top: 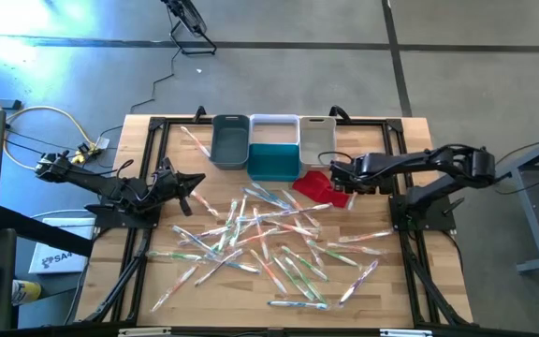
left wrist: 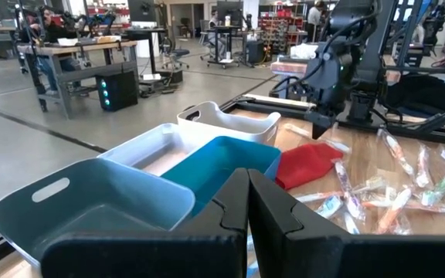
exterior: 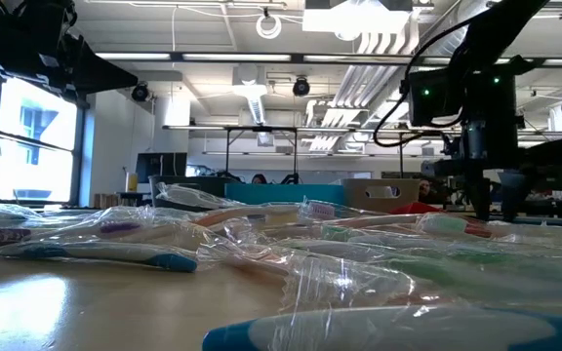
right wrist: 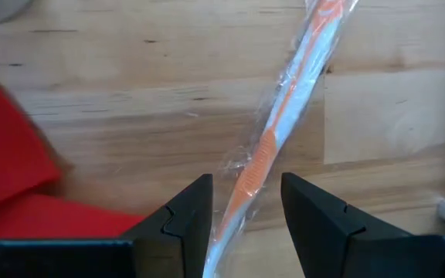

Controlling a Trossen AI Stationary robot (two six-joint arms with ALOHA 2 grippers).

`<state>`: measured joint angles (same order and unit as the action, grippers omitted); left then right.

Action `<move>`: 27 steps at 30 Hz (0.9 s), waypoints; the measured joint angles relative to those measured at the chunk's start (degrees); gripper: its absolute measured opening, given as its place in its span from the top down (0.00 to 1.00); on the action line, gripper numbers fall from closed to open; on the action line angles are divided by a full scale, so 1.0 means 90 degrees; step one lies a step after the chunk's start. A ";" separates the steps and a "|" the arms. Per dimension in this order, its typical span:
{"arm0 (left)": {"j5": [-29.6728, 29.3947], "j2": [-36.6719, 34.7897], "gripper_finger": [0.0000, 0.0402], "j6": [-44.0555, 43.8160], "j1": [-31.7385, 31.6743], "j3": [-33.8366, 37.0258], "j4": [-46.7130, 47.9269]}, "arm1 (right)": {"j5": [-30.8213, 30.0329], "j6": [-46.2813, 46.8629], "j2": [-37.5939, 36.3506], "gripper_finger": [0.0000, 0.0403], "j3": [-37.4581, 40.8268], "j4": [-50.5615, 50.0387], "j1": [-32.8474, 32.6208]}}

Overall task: Pick & Place Toothbrushes
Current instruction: Put the orange toothbrush into the white bin

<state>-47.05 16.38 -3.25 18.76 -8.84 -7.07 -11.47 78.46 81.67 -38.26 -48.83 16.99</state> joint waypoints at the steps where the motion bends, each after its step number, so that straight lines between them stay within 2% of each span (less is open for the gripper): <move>1: 0.0000 0.0000 1.00 0.0000 0.0000 0.0000 0.0000 | 0.0018 0.0000 0.0064 0.63 0.0000 0.0003 0.0000; 11: -0.0001 0.0000 1.00 0.0000 0.0000 0.0000 0.0000 | 0.0112 -0.0058 0.0396 0.65 -0.0015 0.0011 0.0000; 22: 0.0000 0.0000 1.00 -0.0002 0.0000 0.0000 -0.0001 | 0.0185 -0.0300 0.0404 0.91 -0.0005 -0.0009 0.0000; 27: 0.0000 0.0000 1.00 -0.0002 0.0000 0.0000 -0.0002 | 0.0329 -0.0537 0.0405 0.96 -0.0005 -0.0014 -0.0013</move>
<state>-47.05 16.38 -3.27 18.76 -8.84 -7.09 -8.51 73.62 85.32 -38.30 -48.95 16.88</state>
